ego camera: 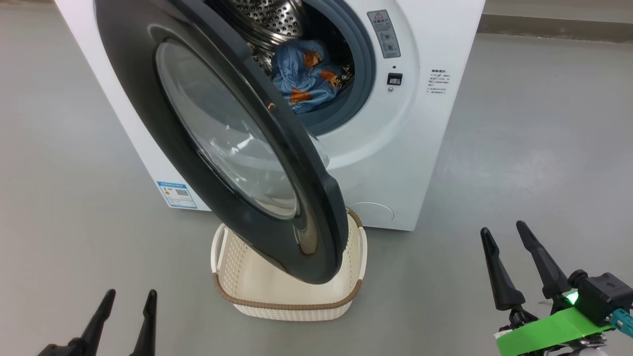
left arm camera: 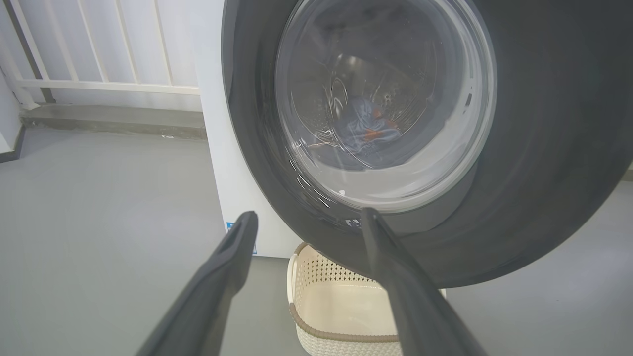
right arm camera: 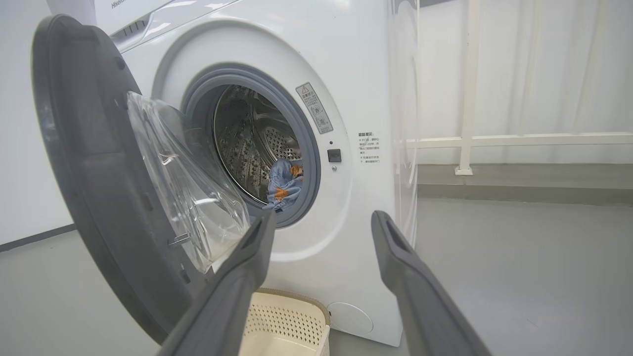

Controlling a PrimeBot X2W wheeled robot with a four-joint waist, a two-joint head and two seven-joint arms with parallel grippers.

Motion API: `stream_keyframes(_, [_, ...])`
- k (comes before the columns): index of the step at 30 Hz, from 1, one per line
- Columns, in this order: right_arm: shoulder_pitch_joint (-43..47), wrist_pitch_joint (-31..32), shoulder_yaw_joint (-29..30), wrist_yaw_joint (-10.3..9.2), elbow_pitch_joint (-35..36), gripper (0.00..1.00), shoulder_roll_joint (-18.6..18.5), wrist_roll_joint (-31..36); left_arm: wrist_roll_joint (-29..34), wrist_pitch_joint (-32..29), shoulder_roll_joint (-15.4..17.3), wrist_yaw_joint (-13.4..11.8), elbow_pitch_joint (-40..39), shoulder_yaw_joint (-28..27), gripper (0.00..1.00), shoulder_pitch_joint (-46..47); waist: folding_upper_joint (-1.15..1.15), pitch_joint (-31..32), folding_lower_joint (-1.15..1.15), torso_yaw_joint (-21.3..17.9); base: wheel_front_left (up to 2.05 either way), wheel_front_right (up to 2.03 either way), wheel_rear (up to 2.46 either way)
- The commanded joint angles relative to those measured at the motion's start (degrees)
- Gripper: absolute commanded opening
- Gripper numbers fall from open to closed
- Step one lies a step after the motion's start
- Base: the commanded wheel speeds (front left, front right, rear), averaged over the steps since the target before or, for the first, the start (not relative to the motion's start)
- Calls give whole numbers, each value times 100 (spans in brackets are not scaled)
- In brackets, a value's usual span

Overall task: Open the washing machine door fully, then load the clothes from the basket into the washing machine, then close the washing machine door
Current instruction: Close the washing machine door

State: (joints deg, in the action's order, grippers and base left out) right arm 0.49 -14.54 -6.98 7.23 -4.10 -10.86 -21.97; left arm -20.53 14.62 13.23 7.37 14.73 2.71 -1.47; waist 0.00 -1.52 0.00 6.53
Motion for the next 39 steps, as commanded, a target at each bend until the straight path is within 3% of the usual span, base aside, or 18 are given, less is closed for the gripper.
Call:
stream_keyframes(1, [-158, -46, -88, 25, 122, 100, -81, -61, 75, 38, 100, 11, -139, -228, 100, 110, 0, 6, 0, 8, 0, 0, 0])
stream_keyframes(25, [-761, -46, -339, 25, -402, 100, 51, -91, 89, 38, -131, 12, -217, -136, 100, 158, 0, -70, 0, 442, 0, 0, 0])
stream_keyframes(27, [-895, -46, -361, 25, -542, 81, 73, -100, 96, 38, -163, 12, -227, -104, 100, 183, 0, -89, 0, 507, 0, 0, 0])
stream_keyframes(29, [-1032, -46, -405, 25, -683, 39, 86, -108, 100, 38, -193, 12, -238, -68, 100, 205, 0, -103, 0, 577, 0, 0, 0])
stream_keyframes(33, [-1318, -46, -426, 25, -933, 0, 121, -123, 95, 38, -241, 12, -239, -8, 100, 247, 0, -118, 0, 710, 0, 0, 0])
stream_keyframes(39, [-1774, -46, -502, 25, -840, 0, 177, -198, 74, 38, -263, 12, -234, 31, 100, 249, 0, -85, 0, 826, 0, 0, 0])
